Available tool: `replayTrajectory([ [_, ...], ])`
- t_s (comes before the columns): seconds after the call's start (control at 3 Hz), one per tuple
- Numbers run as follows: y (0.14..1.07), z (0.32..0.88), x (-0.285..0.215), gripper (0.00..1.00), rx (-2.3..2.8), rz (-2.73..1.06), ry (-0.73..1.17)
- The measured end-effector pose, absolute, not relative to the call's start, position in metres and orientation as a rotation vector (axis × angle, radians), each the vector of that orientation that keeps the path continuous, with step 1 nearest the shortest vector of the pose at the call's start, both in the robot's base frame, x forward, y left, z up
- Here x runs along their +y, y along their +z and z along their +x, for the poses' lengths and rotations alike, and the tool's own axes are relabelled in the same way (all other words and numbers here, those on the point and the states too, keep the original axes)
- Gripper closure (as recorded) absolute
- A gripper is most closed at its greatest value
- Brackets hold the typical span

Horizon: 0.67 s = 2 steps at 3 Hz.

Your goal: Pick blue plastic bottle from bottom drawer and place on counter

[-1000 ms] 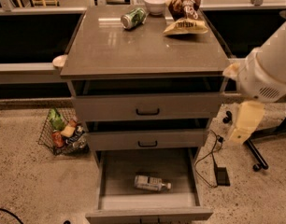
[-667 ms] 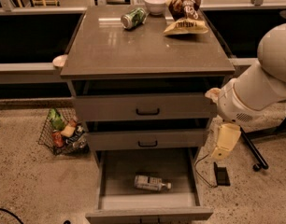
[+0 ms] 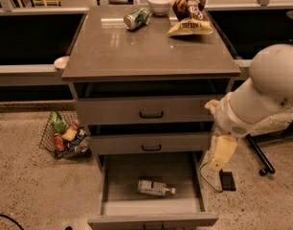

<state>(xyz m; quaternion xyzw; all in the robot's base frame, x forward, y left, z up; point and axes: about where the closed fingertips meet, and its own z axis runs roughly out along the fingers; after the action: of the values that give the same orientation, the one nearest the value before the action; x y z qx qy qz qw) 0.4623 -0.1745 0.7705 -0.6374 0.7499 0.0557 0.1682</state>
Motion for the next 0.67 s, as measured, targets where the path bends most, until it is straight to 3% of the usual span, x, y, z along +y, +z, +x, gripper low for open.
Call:
replayTrajectory([
  [0.67,0.636,0.481,-0.149,0.00,2.006,-1.774,0.394],
])
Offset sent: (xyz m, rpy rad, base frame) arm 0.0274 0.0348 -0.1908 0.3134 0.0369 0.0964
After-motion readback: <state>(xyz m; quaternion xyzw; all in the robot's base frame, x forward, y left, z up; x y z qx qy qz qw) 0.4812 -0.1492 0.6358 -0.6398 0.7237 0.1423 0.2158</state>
